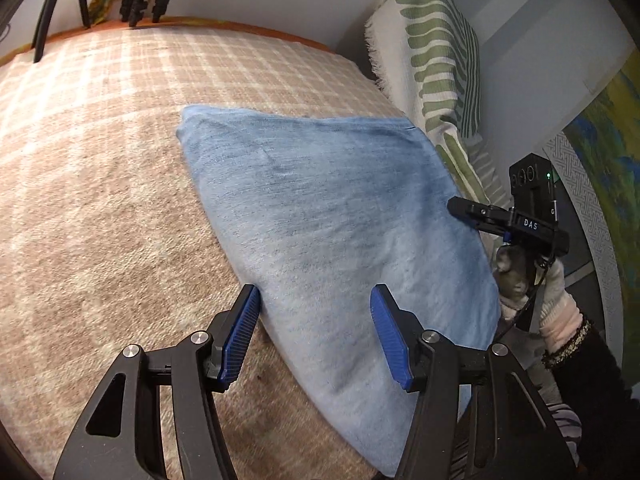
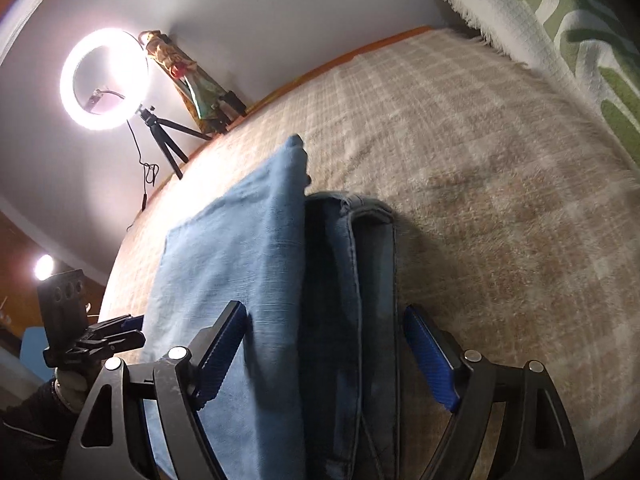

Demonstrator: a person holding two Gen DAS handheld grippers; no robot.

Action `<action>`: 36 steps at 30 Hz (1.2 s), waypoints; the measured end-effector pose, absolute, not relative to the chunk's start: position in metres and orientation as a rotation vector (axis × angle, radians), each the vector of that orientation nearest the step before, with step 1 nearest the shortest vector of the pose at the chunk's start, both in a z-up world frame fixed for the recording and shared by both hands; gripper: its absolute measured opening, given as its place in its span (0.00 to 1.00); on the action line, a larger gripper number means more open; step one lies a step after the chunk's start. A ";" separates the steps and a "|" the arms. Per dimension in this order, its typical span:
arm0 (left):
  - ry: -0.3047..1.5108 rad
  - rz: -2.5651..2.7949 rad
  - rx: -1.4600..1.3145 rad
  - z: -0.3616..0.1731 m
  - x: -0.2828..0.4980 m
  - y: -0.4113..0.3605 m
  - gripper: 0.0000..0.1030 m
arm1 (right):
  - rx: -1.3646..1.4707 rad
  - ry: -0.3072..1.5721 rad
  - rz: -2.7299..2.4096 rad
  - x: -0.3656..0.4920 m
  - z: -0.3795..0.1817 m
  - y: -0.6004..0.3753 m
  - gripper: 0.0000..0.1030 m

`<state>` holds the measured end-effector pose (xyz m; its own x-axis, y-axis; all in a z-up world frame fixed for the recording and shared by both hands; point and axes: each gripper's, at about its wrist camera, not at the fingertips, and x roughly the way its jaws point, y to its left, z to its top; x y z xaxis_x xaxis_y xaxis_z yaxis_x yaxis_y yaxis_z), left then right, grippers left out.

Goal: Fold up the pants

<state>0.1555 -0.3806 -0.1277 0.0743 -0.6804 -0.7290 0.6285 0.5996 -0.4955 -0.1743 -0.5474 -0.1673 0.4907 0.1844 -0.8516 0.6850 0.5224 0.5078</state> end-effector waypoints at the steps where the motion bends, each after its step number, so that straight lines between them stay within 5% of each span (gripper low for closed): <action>1: 1.133 -0.978 -0.062 -0.130 0.157 -0.381 0.55 | 1.002 1.026 -0.375 -0.175 -0.167 -0.547 0.82; 5: 1.127 -0.976 -0.085 -0.133 0.160 -0.382 0.55 | 0.990 1.003 -0.375 -0.174 -0.168 -0.543 0.85; 8: 1.111 -0.980 -0.072 -0.133 0.160 -0.387 0.55 | 1.008 1.004 -0.321 -0.170 -0.168 -0.538 0.54; 12: 1.102 -0.977 -0.093 -0.133 0.161 -0.390 0.44 | 0.941 1.019 -0.325 -0.164 -0.162 -0.529 0.45; 16: 1.097 -0.982 -0.100 -0.135 0.163 -0.390 0.41 | 0.948 1.019 -0.331 -0.164 -0.162 -0.527 0.45; 21: 1.121 -0.974 -0.135 -0.139 0.168 -0.392 0.53 | 0.979 1.006 -0.318 -0.160 -0.169 -0.526 0.64; 26: 1.106 -0.972 -0.130 -0.139 0.166 -0.400 0.53 | 0.906 1.061 -0.344 -0.151 -0.165 -0.520 0.63; 28: 1.101 -0.971 -0.127 -0.139 0.165 -0.402 0.53 | 0.884 1.075 -0.357 -0.149 -0.163 -0.518 0.56; 30: 1.096 -0.971 -0.125 -0.138 0.165 -0.403 0.31 | 0.834 1.091 -0.383 -0.147 -0.157 -0.514 0.41; 33: 1.079 -0.982 -0.138 -0.135 0.167 -0.401 0.23 | 0.697 1.128 -0.430 -0.137 -0.143 -0.505 0.21; 36: 1.061 -0.990 -0.128 -0.131 0.166 -0.401 0.21 | 0.575 1.182 -0.478 -0.124 -0.129 -0.491 0.15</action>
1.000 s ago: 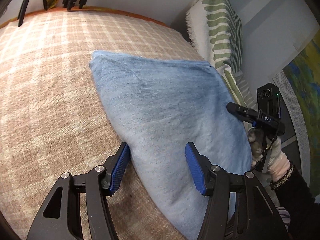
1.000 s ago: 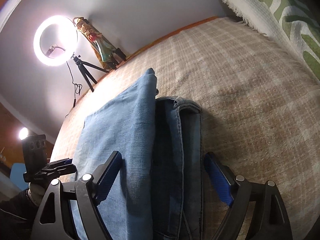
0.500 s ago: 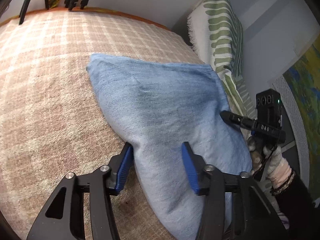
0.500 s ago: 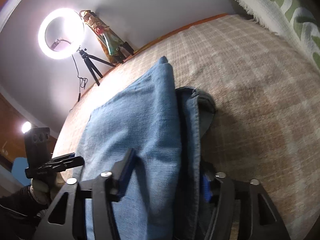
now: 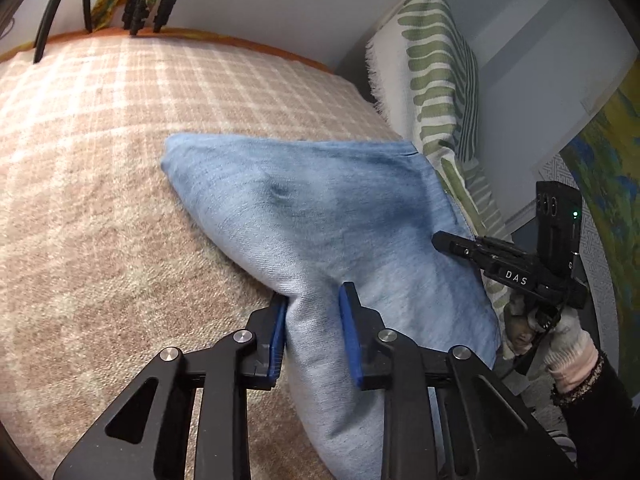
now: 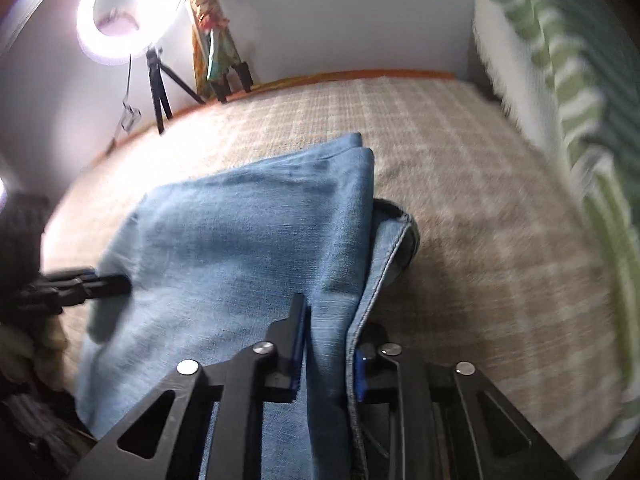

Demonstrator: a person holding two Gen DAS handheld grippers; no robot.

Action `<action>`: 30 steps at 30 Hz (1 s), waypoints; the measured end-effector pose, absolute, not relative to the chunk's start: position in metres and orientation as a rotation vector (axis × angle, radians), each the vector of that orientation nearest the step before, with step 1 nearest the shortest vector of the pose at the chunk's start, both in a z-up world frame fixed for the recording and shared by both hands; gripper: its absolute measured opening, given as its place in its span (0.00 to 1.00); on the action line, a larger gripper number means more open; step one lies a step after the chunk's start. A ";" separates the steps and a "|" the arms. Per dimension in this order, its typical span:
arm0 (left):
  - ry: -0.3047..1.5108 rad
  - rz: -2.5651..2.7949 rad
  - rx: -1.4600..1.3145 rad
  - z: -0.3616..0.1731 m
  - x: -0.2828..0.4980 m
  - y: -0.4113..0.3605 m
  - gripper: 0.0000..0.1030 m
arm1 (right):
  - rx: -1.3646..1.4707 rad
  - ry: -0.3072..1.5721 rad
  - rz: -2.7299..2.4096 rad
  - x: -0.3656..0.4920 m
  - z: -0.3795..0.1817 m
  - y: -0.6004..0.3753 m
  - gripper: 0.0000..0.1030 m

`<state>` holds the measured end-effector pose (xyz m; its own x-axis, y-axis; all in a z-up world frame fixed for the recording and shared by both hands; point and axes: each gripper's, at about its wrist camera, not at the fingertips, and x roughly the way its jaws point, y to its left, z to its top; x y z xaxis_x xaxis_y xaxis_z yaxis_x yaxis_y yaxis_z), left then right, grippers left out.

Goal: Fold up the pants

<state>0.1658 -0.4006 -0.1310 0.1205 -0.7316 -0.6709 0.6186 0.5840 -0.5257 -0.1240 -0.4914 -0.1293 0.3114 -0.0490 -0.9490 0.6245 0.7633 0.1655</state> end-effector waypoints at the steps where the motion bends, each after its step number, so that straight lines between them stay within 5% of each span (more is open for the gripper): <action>1: 1.047 -0.992 -0.115 -0.129 0.164 -0.401 0.21 | 0.567 1.181 -0.486 -0.123 -0.127 -0.490 0.14; 20: 0.881 -1.088 -0.091 -0.066 0.161 -0.398 0.13 | 0.437 1.035 -0.537 -0.091 -0.026 -0.484 0.08; 30: 0.827 -1.064 -0.071 -0.040 0.226 -0.429 0.13 | 0.402 1.007 -0.561 -0.036 -0.028 -0.549 0.08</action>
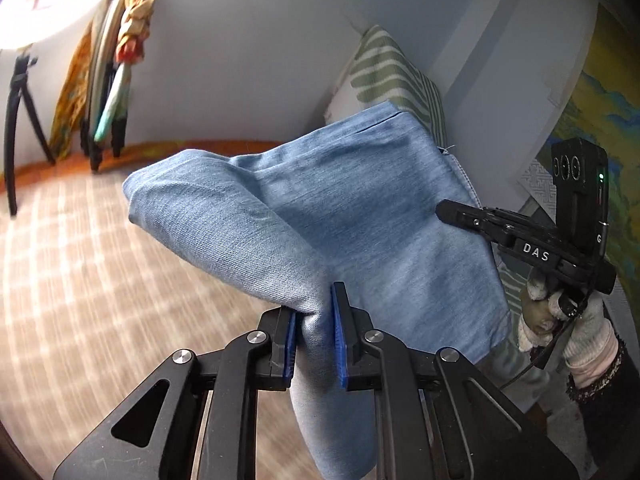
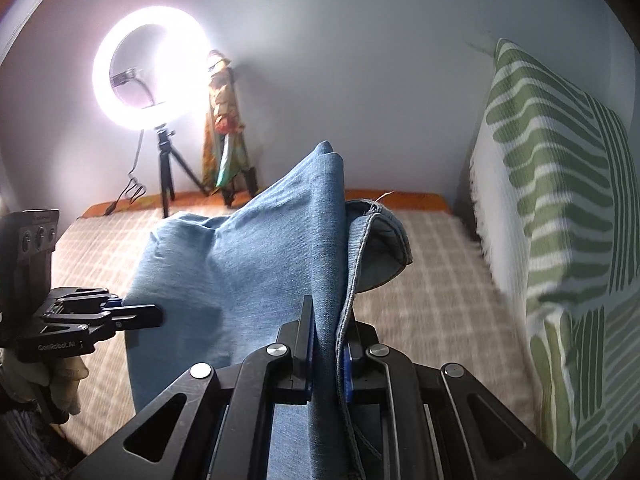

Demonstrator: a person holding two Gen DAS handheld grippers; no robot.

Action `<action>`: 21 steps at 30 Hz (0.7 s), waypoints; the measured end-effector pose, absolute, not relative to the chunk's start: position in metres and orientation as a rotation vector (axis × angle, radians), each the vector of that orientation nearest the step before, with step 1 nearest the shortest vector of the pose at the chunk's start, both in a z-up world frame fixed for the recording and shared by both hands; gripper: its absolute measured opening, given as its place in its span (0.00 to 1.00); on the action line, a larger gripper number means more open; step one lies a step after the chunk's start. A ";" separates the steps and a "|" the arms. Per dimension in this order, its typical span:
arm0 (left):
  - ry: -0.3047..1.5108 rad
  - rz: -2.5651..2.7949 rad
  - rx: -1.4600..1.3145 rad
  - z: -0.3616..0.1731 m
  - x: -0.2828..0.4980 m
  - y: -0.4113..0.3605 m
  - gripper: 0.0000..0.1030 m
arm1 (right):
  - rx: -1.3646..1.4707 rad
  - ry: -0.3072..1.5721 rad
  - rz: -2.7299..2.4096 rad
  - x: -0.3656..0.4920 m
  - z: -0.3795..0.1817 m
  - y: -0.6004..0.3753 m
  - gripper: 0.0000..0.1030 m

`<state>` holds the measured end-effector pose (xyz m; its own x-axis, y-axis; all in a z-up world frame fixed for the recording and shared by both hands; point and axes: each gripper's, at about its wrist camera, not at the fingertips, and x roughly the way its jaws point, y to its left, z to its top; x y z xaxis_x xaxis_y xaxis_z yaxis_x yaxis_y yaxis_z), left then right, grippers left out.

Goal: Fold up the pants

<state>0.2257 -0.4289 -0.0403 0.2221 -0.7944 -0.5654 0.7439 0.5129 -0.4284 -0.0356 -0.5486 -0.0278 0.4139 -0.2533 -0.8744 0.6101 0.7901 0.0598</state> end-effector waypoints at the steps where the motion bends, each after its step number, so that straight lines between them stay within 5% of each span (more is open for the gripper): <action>1: 0.818 -1.061 -0.068 -0.038 0.235 -0.433 0.13 | 0.405 1.004 -0.564 -0.030 -0.031 -0.556 0.08; 21: 0.821 -0.959 0.003 -0.073 0.396 -0.530 0.13 | 0.389 1.045 -0.614 0.083 -0.158 -0.716 0.08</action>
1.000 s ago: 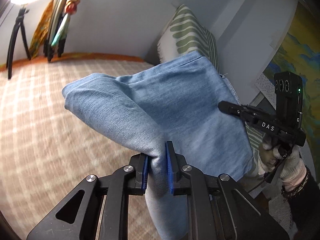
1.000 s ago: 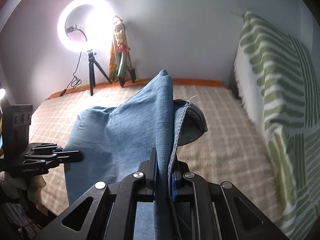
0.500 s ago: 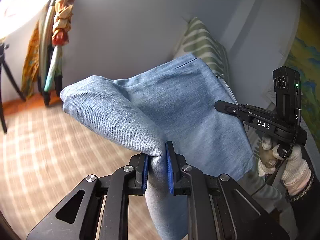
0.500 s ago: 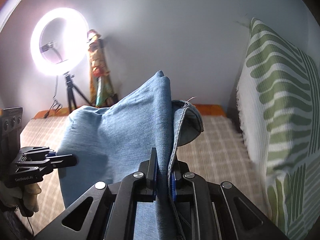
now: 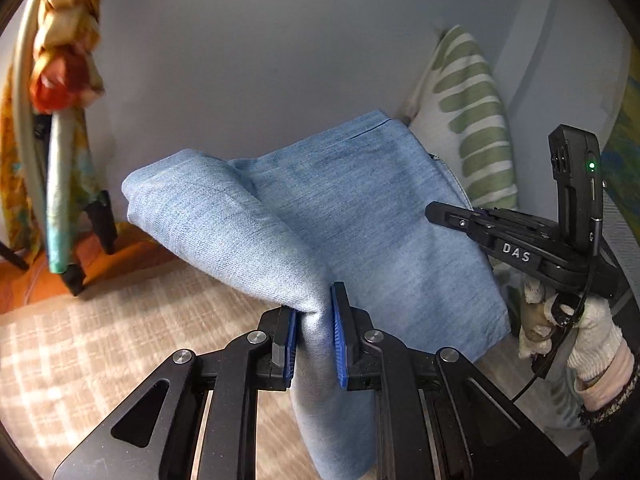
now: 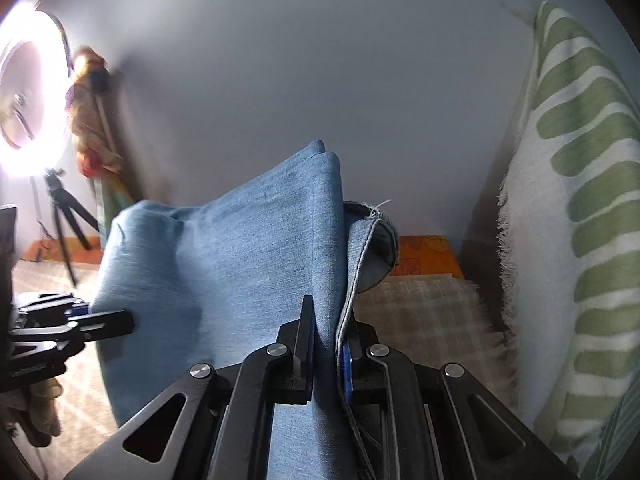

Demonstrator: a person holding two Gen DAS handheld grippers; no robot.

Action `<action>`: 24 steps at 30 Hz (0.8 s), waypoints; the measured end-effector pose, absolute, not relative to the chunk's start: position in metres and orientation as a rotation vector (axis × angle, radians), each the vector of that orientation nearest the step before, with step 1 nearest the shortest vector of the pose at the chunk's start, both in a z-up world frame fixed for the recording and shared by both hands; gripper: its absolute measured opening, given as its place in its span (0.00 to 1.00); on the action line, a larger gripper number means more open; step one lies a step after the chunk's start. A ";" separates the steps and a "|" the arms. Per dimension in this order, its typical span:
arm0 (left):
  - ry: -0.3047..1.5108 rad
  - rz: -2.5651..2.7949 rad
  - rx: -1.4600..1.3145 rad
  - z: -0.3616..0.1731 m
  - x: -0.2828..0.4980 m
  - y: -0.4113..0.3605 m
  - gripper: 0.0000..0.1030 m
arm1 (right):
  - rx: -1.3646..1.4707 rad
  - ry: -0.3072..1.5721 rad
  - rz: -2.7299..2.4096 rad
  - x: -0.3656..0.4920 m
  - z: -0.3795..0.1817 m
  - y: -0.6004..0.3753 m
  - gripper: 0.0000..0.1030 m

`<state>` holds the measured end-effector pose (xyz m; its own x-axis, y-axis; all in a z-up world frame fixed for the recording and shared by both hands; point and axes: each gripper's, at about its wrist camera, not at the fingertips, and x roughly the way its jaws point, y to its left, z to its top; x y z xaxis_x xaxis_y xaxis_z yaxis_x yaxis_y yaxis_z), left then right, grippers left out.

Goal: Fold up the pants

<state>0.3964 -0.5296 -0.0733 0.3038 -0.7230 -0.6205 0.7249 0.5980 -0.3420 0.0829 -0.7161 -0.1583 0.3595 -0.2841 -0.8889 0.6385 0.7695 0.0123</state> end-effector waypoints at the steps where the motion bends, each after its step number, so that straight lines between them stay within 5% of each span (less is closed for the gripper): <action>1: 0.825 -0.949 0.008 -0.079 0.401 -0.533 0.13 | 0.388 1.054 -0.617 0.085 -0.164 -0.718 0.08; 4: 0.844 -0.913 0.043 -0.088 0.405 -0.538 0.14 | 0.373 1.082 -0.655 0.087 -0.181 -0.725 0.12; 7: 0.852 -0.884 0.070 -0.088 0.409 -0.540 0.16 | 0.371 1.070 -0.715 0.082 -0.181 -0.731 0.35; 10: 0.806 -0.857 0.091 -0.081 0.407 -0.534 0.25 | 0.381 1.045 -0.719 0.077 -0.173 -0.731 0.36; 13: 0.815 -0.843 0.073 -0.076 0.408 -0.528 0.50 | 0.378 1.048 -0.725 0.076 -0.167 -0.727 0.43; 24: 0.741 -0.855 0.121 -0.043 0.368 -0.515 0.58 | 0.356 1.020 -0.730 0.066 -0.125 -0.691 0.66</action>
